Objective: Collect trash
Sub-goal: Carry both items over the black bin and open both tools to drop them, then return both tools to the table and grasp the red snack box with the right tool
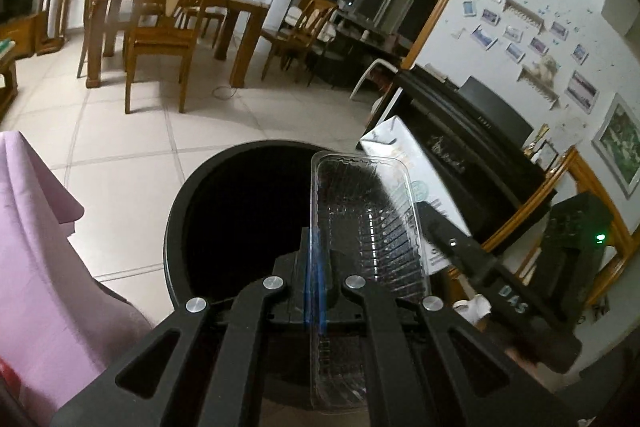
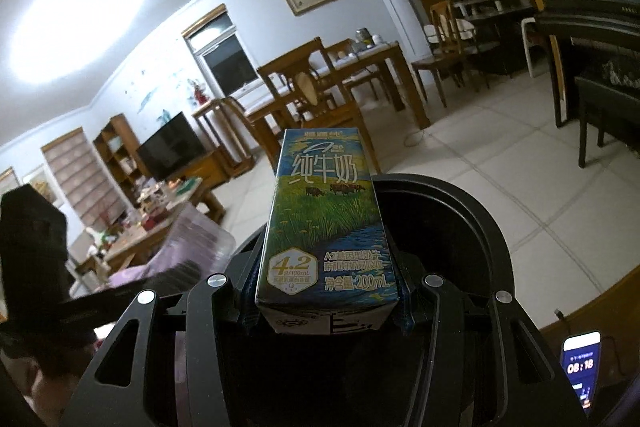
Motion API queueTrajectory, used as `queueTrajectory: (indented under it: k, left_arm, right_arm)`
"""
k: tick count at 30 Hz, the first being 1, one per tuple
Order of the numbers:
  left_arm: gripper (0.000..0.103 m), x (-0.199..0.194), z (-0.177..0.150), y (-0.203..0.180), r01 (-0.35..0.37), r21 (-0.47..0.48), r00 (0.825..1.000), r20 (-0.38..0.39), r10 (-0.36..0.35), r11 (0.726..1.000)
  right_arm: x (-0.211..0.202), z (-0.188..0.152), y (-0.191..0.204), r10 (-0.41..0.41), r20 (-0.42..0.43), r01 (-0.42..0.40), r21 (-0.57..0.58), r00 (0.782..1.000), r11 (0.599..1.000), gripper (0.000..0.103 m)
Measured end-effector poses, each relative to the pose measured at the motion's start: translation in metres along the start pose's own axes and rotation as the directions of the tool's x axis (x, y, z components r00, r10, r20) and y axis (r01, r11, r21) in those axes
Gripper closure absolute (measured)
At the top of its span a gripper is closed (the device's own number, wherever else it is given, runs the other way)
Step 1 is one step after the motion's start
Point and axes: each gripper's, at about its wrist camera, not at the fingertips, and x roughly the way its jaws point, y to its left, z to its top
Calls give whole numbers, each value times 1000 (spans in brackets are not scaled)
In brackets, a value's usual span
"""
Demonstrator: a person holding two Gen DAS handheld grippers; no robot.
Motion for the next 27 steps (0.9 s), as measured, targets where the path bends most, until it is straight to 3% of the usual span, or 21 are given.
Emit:
queueTrajectory:
  k: [11,12,14,16,17,18,19,21,27]
  left_arm:
    - [97,5,-8,2,-71,44,997,-39,72,997]
    - [96,5,-8,0,-75,49,996,-39,77,996]
    - [95,5,-8,1,-82,58,995,-43,84,995]
    - [81,3,-8,1,-99,76,994,-40,103,992]
    - [53,-3,-8,-1,-117,87,993,-23,119,989]
    - [17,-7,-9,0,-132,89,991,-1,133,987]
    - [5,-19,-11,-2,-163,88,985,64,158,983]
    - [5,-34,-11,-4,-161,99,980,130,148,982]
    - [5,-70,-9,-2,-184,110,972,172,164,977]
  right_arm:
    - [29,9,26,-10,-28,10,-7,1000,1000,51]
    - [28,10,27,-11,-26,11,-12,1000,1000,47]
    - [22,10,26,-1,-5,1,-8,1000,1000,20]
    - [14,12,25,14,30,-14,0,999,1000,17]
    - [12,13,25,10,36,-10,-5,999,1000,17]
    - [9,14,25,11,47,-10,-11,999,1000,16]
    - [7,14,25,17,57,-17,-8,998,1000,9]
    - [-2,15,22,28,88,-30,12,996,999,5]
    - [-19,16,33,19,119,-21,10,993,1000,5]
